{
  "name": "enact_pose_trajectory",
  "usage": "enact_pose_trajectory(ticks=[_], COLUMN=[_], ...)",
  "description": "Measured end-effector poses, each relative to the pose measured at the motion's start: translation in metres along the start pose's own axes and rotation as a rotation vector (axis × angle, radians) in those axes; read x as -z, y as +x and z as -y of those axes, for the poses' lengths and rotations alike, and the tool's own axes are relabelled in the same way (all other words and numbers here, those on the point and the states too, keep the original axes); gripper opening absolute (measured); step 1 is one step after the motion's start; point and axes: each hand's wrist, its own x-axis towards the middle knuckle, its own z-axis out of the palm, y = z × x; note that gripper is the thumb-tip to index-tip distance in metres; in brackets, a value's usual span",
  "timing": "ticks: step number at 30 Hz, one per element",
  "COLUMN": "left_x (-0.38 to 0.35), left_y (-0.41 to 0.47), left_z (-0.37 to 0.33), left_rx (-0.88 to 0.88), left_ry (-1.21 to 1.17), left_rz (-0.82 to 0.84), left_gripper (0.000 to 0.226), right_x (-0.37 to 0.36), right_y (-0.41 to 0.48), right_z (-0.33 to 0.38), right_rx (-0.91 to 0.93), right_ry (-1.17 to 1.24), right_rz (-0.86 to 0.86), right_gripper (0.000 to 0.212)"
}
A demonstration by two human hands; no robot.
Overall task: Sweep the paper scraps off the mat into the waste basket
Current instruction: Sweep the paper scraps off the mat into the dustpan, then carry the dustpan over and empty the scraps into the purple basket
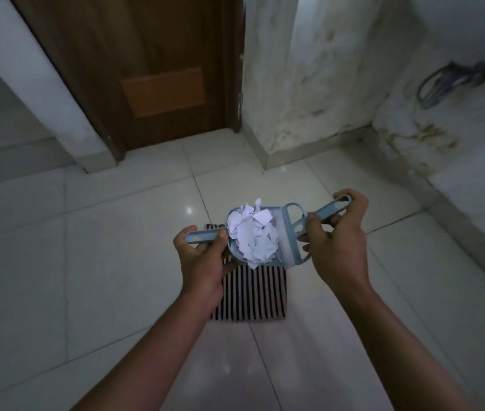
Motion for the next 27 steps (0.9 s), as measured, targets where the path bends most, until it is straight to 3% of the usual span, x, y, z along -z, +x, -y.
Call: enact_pose_trajectory(ticks=[6,11,18,27], left_x=[-0.063,-0.094,-0.104,-0.116], left_y=[-0.143,-0.237,-0.315,-0.373], left_z=[-0.17,-0.248,-0.268,-0.248], left_rx=[0.004,-0.022,0.011,0.037], left_ry=[0.075,0.109,0.133,0.308], left_rz=[0.052,0.077,0.22,0.658], left_gripper=[0.051,0.052,0.05,0.046], right_x=[0.121,0.198,0.269,0.304], right_y=[-0.024,-0.064,-0.143,-0.249], right_z=[0.195,0.289,0.333,0.338], right_rx=[-0.072,-0.061,-0.095,-0.154], right_ry=[-0.027,-0.024,0.052,-0.088], right_rz=[-0.032,-0.072,-0.283,-0.714], right_gripper=[0.04,0.038,0.046,0.052])
